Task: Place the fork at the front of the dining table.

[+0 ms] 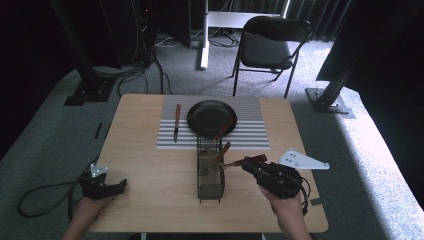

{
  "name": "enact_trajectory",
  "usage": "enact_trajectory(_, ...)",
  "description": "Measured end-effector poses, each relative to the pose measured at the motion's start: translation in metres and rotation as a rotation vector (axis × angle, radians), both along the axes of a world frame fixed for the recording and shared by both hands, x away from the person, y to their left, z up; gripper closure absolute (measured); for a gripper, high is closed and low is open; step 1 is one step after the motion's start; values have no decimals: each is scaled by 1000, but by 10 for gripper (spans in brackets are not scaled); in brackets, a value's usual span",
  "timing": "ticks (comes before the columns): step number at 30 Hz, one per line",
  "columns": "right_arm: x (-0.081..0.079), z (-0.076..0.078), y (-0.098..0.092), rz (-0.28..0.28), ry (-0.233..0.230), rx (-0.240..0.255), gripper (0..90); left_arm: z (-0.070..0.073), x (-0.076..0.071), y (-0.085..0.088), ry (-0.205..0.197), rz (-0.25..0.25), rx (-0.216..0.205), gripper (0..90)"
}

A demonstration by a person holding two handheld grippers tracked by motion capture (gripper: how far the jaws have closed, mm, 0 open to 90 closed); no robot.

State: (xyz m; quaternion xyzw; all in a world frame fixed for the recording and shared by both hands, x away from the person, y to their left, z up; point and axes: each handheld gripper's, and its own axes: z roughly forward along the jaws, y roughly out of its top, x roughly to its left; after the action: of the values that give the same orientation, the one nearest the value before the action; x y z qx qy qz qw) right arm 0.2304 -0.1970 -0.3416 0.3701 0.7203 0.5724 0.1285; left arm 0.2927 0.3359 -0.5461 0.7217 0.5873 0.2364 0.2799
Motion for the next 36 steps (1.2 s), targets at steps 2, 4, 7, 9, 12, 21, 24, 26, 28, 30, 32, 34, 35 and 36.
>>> enact_trajectory(2, -2, 5, -6, -13, -11, 10, 808, 0, 0, 0, 0, 0, 0, 0)
enact_trajectory(4, -3, 9, -13, -31, -22, 16, 809, 0, 0, 0, 0, 0, 0, 0)
enact_trajectory(7, -3, 12, -20, -51, -29, 17, 808, 0, 0, 0, 0, 0, 0, 0)
enact_trajectory(9, -2, 13, -28, -70, -30, 24, 808, 0, 0, 0, 0, 0, 0, 0)
enact_trajectory(12, -1, 12, -38, -101, -28, 28, 808, 0, 0, 0, 0, 0, 0, 0)
enact_trajectory(21, 17, -6, -55, -186, 24, -8, 808, 0, 0, 0, 0, 0, 0, 0)
enact_trajectory(24, 29, -15, -58, -207, 40, -10, 808, 0, 0, 0, 0, 0, 0, 0)
enact_trajectory(26, 33, -16, -58, -215, 43, -16, 808, 0, 0, 0, 0, 0, 0, 0)
enact_trajectory(28, 41, -19, -57, -238, 46, -36, 808, 0, 0, 0, 0, 0, 0, 0)
enact_trajectory(30, 55, -25, -56, -259, 58, -61, 808, 0, 0, 0, 0, 0, 0, 0)
enact_trajectory(32, 66, -29, -54, -277, 67, -88, 808, 0, 0, 0, 0, 0, 0, 0)
enact_trajectory(34, 71, -31, -54, -284, 74, -93, 808, 0, 0, 0, 0, 0, 0, 0)
enact_trajectory(35, 76, -33, -53, -289, 82, -98, 808, 0, 0, 0, 0, 0, -1, 0)
enact_trajectory(36, 81, -34, -53, -297, 83, -113, 808, 0, 0, 0, -1, 1, -1, 0)
